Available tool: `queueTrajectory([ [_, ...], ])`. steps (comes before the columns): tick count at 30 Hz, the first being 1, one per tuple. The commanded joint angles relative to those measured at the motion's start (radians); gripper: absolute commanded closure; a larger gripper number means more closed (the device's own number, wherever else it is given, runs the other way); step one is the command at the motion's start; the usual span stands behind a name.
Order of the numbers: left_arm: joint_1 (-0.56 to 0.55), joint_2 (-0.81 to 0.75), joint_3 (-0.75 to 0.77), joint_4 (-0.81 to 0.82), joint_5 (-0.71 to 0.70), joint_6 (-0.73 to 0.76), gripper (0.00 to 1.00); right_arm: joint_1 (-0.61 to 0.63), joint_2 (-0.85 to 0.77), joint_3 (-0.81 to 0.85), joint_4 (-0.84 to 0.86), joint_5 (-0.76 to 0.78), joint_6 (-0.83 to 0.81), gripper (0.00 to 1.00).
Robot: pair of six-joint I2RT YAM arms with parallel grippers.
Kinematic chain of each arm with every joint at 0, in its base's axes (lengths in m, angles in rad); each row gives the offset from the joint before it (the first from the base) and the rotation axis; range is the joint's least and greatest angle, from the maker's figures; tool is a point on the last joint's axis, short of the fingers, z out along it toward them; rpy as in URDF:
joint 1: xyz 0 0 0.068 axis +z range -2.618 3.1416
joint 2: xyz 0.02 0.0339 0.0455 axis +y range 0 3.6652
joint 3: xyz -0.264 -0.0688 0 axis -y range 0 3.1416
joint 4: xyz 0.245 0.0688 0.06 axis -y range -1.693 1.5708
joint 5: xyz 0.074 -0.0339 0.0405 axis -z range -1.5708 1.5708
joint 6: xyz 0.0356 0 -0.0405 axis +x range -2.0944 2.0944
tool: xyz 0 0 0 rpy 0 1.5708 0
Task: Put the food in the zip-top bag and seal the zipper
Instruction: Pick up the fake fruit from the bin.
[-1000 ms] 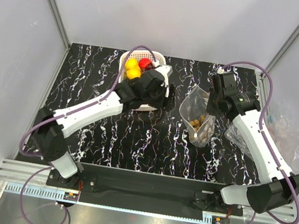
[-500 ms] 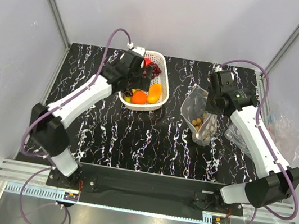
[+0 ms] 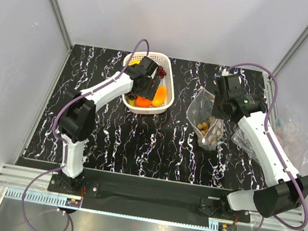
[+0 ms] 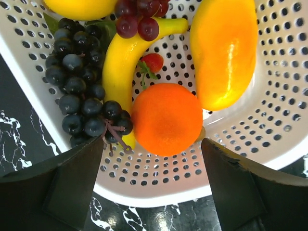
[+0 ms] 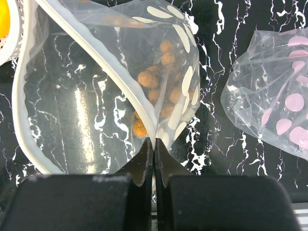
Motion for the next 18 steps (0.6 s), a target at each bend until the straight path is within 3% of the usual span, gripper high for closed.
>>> queueTrajectory([
  [1,0.003,0.022,0.039,0.019,0.013,0.045,0.15,-0.003,-0.038,-0.018,0.037,0.001,-0.012,1.00],
  [7,0.003,0.091,0.057,0.004,0.039,0.040,0.23,-0.003,-0.048,-0.030,0.044,-0.004,-0.011,1.00],
  [12,0.004,0.111,0.062,0.004,0.093,0.031,0.13,-0.002,-0.046,-0.035,0.043,-0.011,-0.011,1.00],
  [18,0.003,0.143,0.091,-0.022,0.119,0.032,0.14,-0.002,-0.052,-0.029,0.037,-0.020,-0.004,1.00],
])
